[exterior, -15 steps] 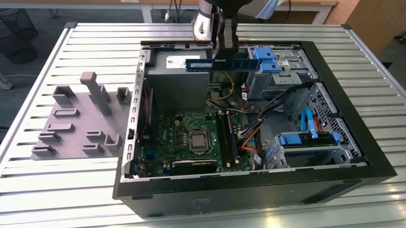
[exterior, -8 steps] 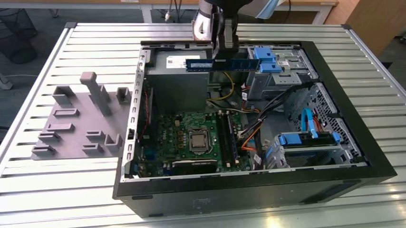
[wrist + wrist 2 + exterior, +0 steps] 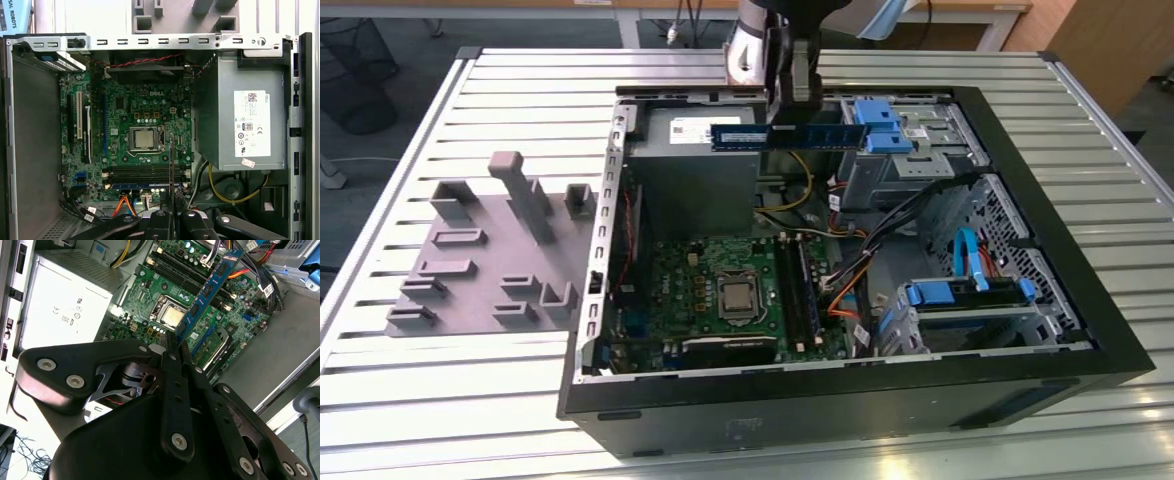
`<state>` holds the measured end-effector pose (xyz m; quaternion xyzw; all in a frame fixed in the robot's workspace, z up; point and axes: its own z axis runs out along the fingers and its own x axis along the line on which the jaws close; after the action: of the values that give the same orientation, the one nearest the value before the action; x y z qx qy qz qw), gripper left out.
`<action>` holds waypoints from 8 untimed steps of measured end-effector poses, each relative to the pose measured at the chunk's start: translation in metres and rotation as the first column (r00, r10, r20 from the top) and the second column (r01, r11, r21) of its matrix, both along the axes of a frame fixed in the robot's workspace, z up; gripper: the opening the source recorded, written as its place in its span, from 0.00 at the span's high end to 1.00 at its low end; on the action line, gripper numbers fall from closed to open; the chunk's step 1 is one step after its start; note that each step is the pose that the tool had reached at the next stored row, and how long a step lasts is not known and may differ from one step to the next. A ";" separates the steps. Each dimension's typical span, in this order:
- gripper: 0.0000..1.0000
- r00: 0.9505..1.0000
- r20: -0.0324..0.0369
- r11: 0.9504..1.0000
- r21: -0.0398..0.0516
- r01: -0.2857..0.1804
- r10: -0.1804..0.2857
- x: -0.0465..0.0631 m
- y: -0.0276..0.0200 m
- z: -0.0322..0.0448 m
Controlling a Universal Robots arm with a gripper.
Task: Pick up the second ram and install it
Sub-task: 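Insert the second ram into the second slot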
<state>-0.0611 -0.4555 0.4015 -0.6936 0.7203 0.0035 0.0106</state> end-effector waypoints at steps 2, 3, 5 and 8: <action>0.86 1.000 0.000 1.000 0.000 0.008 -0.008 0.000 0.0000 0.0000; 0.86 1.000 0.000 1.000 0.000 0.017 -0.017 0.000 0.0000 0.0000; 0.86 0.999 0.000 0.999 0.000 0.043 -0.043 0.000 0.0000 -0.0001; 0.86 0.996 0.000 0.996 0.000 0.094 -0.094 0.000 0.0000 -0.0004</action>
<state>-0.0611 -0.4555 0.4011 -0.6590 0.7521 0.0029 0.0107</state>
